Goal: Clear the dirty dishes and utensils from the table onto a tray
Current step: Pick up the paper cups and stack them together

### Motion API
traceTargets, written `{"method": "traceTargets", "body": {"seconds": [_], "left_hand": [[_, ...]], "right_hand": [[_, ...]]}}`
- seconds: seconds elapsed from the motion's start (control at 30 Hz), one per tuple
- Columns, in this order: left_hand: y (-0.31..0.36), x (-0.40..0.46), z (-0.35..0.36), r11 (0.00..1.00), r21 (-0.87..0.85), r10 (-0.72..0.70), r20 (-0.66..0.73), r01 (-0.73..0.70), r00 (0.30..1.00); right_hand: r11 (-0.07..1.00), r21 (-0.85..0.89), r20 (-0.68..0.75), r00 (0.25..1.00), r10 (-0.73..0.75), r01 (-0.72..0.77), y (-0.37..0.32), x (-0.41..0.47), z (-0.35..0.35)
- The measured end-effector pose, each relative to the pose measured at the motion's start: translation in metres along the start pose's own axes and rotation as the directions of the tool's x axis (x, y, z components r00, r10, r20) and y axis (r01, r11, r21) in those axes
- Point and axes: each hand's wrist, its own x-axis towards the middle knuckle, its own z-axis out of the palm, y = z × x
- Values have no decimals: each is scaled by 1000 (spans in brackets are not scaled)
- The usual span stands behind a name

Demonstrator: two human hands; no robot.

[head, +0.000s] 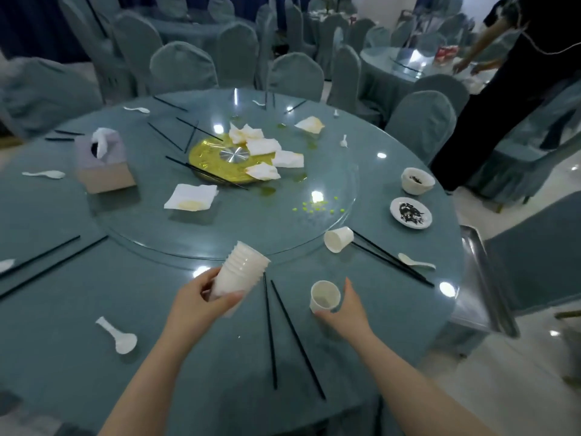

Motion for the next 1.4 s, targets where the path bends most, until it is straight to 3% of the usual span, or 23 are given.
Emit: {"method": "traceTargets", "body": {"seconds": [0.1, 0.2, 0.33, 0.47, 0.6, 0.7, 0.83, 0.97, 1.07, 1.2, 1.4], "left_hand": [[4, 27, 2, 999, -6, -46, -32, 46, 998], [4, 49, 4, 998, 10, -66, -62, 66, 996], [1, 66, 2, 996, 51, -72, -76, 76, 994], [-7, 79, -4, 992, 60, -105, -131, 113, 986], [-10, 84, -7, 991, 63, -110, -152, 120, 982], [-11, 82, -8, 991, 53, -111, -144, 120, 983], [-11, 71, -11, 993, 62, -97, -118, 104, 988], [-13, 52, -13, 996, 49, -76, -94, 81, 993], [-14, 30, -15, 998, 35, -54, -77, 57, 996], [-20, -9, -20, 1000, 18, -18, -77, 19, 997], [-27, -78, -27, 999, -50, 13, -54, -15, 998]], "right_hand": [[998, -35, 47, 998, -45, 47, -1, 28, 10], [981, -35, -11, 981, -193, 192, -9, 55, 12], [876, -281, -88, 898, -431, 393, -21, 100, -1], [769, -525, -21, 898, -439, 364, -24, 137, -5], [773, -544, 5, 923, -384, 325, -26, 158, -6], [801, -474, -35, 901, -433, 366, -32, 163, -6], [783, -386, -135, 809, -572, 488, -40, 144, -2], [885, -65, -131, 875, -466, 461, -41, 99, 5], [907, 237, -119, 936, -330, 350, -46, 55, 5], [688, 721, 26, 990, -136, 76, -51, -9, 1], [499, 863, -24, 993, -120, 81, -52, -86, -14]]}}
